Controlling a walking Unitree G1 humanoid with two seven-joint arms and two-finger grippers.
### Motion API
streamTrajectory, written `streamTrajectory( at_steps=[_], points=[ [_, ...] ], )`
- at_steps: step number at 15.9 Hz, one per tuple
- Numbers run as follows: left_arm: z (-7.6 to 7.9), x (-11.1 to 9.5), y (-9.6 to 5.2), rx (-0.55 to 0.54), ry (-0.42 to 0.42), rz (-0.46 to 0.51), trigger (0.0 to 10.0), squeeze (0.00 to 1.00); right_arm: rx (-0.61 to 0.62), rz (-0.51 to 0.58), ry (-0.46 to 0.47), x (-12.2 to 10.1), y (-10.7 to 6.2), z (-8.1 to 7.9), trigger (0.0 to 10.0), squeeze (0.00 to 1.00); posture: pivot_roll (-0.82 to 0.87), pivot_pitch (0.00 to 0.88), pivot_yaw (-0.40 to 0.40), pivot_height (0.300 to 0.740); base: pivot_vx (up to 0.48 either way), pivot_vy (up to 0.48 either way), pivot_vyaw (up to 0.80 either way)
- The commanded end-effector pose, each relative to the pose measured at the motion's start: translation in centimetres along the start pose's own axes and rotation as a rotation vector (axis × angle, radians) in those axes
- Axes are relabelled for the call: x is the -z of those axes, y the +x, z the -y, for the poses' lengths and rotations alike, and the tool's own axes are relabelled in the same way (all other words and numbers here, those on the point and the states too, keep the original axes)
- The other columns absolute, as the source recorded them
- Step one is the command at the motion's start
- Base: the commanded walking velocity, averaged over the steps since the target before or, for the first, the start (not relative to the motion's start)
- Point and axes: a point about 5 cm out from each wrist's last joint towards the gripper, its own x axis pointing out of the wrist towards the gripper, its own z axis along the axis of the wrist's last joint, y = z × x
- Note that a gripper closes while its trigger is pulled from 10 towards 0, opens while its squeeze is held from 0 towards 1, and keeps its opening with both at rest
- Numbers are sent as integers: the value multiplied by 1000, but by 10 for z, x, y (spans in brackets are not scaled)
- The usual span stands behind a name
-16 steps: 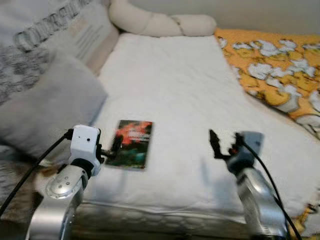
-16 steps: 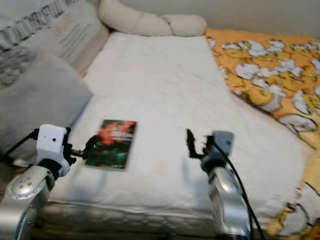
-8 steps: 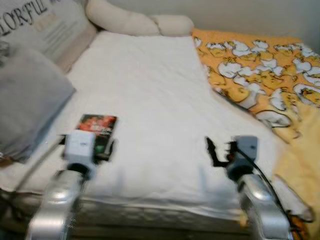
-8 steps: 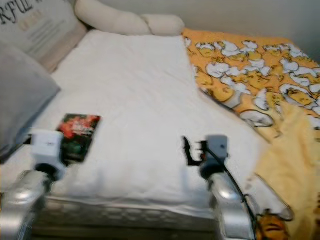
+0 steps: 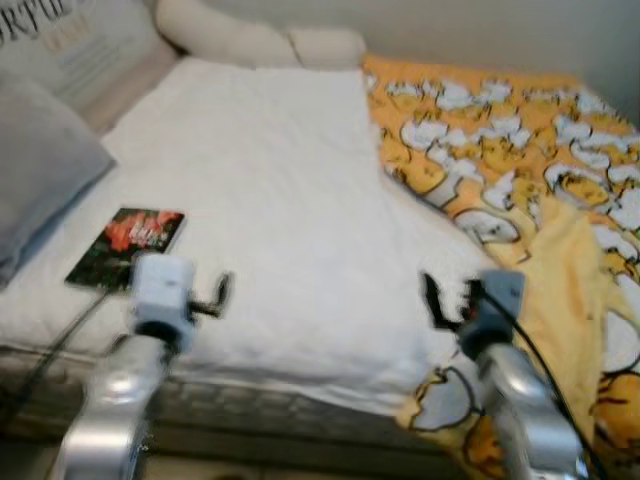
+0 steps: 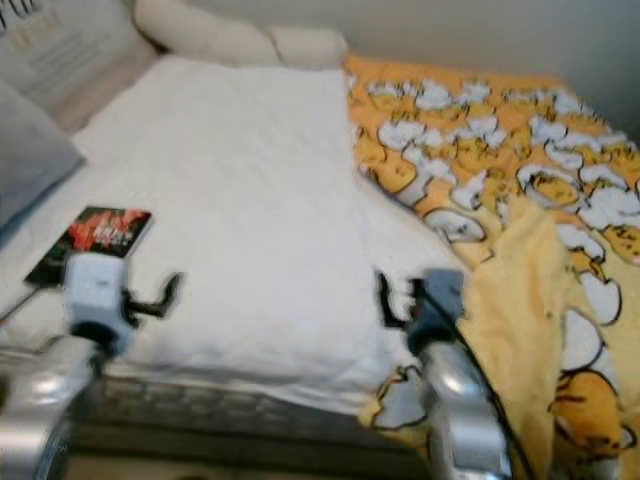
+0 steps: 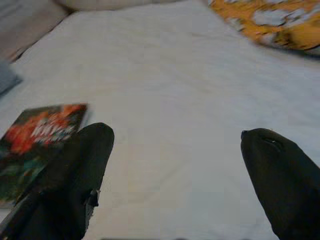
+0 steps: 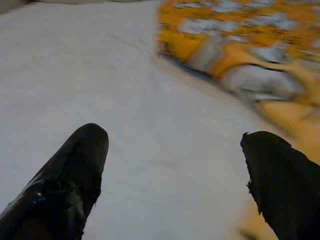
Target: Clean up the room
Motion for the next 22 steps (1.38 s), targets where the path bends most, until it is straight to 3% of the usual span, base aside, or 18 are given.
streamTrajectory(
  at_steps=[1, 4, 10, 11, 12, 14, 16, 19, 20, 21, 22],
  points=[
    [-8, -6, 2, -24, 13, 18, 10000, 153, -5, -2, 24, -2, 2, -5, 10000, 0, 19, 0, -26, 740, 0, 0, 0],
    [-8, -6, 3, -21, 26, 20, 10000, 153, 1, 2, 29, -3, 2, -5, 10000, 0, 9, 0, -11, 740, 0, 0, 0],
    [4, -10, 13, 103, 42, 31, 10000, 157, 23, -39, 24, -3, 16, 0, 10000, 0, 16, 0, -13, 740, 0, 0, 0],
    [6, -9, 14, 138, 60, 27, 10000, 153, 44, -69, 2, -1, 20, 3, 10000, 1000, 23, 0, -23, 740, 0, 0, 0],
    [11, -8, 14, 210, 111, 24, 10000, 149, 70, -159, -44, 7, 28, 9, 10000, 1000, 26, 0, -26, 740, 0, 0, 0],
    [13, -8, 15, 255, 138, 16, 10000, 157, 105, -229, -61, 14, 35, 16, 10000, 1000, 29, 0, -28, 740, 0, 0, 0],
    [15, -7, 14, 391, 191, -5, 10000, 157, 215, -351, -76, 28, 55, 38, 10000, 1000, 35, 0, -30, 740, 0, 0, 0],
    [15, -8, 8, 525, 225, -20, 10000, 157, 266, -414, -124, 30, 66, 48, 10000, 1000, 52, 0, -40, 740, 0, 0, 0],
    [15, -8, 3, 603, 245, -30, 10000, 165, 282, -455, -134, 33, 69, 53, 10000, 149, 54, 0, -39, 740, 0, 0, 0],
    [14, -8, 2, 623, 248, -34, 10000, 165, 280, -471, -134, 34, 69, 54, 10000, 149, 55, 0, -40, 740, 0, 0, 0],
    [14, -8, -1, 665, 253, -45, 10000, 165, 270, -509, -98, 40, 70, 54, 10000, 0, 57, 0, -39, 740, 0, 0, 0]
  ],
)
